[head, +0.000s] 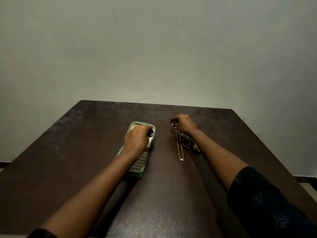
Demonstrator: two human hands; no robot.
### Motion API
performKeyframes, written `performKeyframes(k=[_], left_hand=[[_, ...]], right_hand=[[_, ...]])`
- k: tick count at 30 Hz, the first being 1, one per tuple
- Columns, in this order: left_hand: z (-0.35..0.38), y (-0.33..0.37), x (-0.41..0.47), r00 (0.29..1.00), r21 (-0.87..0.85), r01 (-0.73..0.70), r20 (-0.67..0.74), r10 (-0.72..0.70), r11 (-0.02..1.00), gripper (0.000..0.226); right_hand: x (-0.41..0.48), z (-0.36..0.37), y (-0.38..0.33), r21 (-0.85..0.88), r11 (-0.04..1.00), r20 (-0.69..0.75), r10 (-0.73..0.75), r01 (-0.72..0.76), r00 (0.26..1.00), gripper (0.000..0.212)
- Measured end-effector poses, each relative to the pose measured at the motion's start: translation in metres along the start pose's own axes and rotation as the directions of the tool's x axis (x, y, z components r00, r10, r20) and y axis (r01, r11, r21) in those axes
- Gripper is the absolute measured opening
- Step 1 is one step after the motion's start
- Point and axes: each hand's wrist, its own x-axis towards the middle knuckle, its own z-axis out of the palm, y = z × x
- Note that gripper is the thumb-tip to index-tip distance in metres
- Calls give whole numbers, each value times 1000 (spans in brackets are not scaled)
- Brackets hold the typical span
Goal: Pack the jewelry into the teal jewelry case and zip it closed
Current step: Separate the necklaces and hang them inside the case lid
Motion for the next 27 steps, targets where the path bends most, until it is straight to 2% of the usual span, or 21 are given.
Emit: performKeyframes(k=[5, 12, 16, 23, 27], left_hand=[[-18, -33, -2, 989, -138, 149, 35, -146, 979, 19], [-26, -53, -21, 944, -108, 312, 146, -295, 944, 10], [-28, -61, -29, 912, -141, 395, 182, -369, 908, 20], [-28, -62, -39, 864, -161, 497, 183, -469, 853, 20], [-27, -61, -41, 867, -157, 495, 157, -473, 855, 19]], right_hand=[[-19, 6, -27, -42, 993, 24, -110, 111, 994, 24], [-45, 20, -71, -78, 969, 23, -235, 236, 972, 17], [-59, 31, -93, -20, 969, -41, -248, 247, 968, 18], [-79, 41, -122, 126, 955, 197, -289, 268, 937, 22], [-80, 42, -129, 134, 963, 262, -261, 233, 929, 23]])
